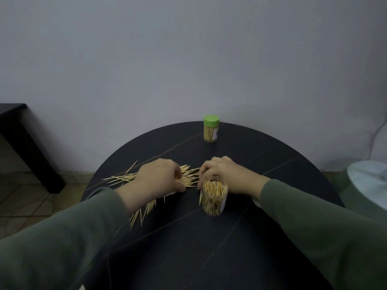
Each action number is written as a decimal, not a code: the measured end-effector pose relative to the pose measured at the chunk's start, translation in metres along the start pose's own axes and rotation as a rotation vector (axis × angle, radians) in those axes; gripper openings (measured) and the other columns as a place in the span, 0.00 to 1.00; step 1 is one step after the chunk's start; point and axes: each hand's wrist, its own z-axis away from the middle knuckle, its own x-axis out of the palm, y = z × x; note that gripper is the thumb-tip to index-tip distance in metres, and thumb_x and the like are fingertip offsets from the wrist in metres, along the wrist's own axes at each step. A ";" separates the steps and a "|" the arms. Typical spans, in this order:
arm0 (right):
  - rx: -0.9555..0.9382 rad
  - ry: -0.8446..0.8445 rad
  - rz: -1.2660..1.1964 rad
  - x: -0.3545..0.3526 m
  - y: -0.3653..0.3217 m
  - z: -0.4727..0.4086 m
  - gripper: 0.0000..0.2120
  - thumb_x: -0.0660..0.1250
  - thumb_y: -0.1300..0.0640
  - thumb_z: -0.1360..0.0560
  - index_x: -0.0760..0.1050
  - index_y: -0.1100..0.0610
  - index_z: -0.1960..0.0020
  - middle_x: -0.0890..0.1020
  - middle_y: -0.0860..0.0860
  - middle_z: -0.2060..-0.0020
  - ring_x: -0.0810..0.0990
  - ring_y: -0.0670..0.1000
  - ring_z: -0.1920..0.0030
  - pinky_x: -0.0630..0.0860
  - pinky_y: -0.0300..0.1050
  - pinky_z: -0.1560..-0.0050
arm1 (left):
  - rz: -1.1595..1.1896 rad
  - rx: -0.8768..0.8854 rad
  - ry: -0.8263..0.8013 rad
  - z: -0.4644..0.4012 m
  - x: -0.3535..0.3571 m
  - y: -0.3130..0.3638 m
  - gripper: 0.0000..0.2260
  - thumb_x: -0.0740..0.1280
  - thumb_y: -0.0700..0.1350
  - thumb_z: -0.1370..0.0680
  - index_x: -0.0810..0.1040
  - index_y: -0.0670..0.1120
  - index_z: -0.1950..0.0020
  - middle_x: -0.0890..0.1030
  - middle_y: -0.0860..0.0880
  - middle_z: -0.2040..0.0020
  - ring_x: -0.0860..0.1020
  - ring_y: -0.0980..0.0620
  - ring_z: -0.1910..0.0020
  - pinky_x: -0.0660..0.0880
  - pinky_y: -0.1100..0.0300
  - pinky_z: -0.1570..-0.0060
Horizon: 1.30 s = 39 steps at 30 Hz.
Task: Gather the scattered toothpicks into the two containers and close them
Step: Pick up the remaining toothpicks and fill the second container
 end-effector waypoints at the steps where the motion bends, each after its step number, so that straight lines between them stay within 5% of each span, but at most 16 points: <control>1: 0.000 -0.006 0.019 0.000 -0.001 0.000 0.13 0.66 0.54 0.22 0.78 0.46 0.39 0.72 0.45 0.36 0.65 0.47 0.36 0.60 0.50 0.33 | -0.001 -0.003 0.003 0.000 0.000 0.000 0.16 0.72 0.58 0.27 0.78 0.55 0.42 0.80 0.56 0.46 0.77 0.56 0.49 0.79 0.58 0.51; 10: 0.191 0.130 0.075 0.006 0.008 0.001 0.11 0.67 0.46 0.24 0.75 0.45 0.43 0.71 0.45 0.37 0.66 0.48 0.37 0.61 0.51 0.34 | -0.021 0.009 0.016 0.003 0.000 0.000 0.12 0.70 0.57 0.26 0.80 0.56 0.45 0.81 0.56 0.48 0.78 0.57 0.50 0.79 0.58 0.52; 16: 0.237 0.026 0.153 0.005 0.005 -0.008 0.27 0.60 0.45 0.20 0.58 0.46 0.23 0.67 0.47 0.28 0.64 0.51 0.33 0.58 0.55 0.34 | -0.100 -0.003 0.001 0.003 -0.001 0.004 0.16 0.68 0.58 0.24 0.78 0.55 0.38 0.81 0.54 0.44 0.78 0.54 0.46 0.79 0.55 0.48; 25: 0.264 0.182 0.161 0.007 0.007 -0.001 0.14 0.60 0.44 0.20 0.78 0.43 0.39 0.79 0.42 0.41 0.70 0.48 0.42 0.59 0.52 0.41 | -0.171 0.022 0.026 0.001 0.002 0.014 0.11 0.65 0.55 0.22 0.81 0.55 0.42 0.82 0.54 0.49 0.79 0.53 0.50 0.80 0.54 0.50; 39: 0.201 0.114 0.482 0.007 -0.002 0.001 0.14 0.57 0.51 0.18 0.75 0.49 0.36 0.79 0.48 0.41 0.71 0.52 0.39 0.57 0.59 0.32 | -0.223 0.086 0.105 0.006 0.006 0.015 0.12 0.61 0.53 0.20 0.82 0.52 0.45 0.81 0.52 0.49 0.79 0.51 0.51 0.76 0.57 0.56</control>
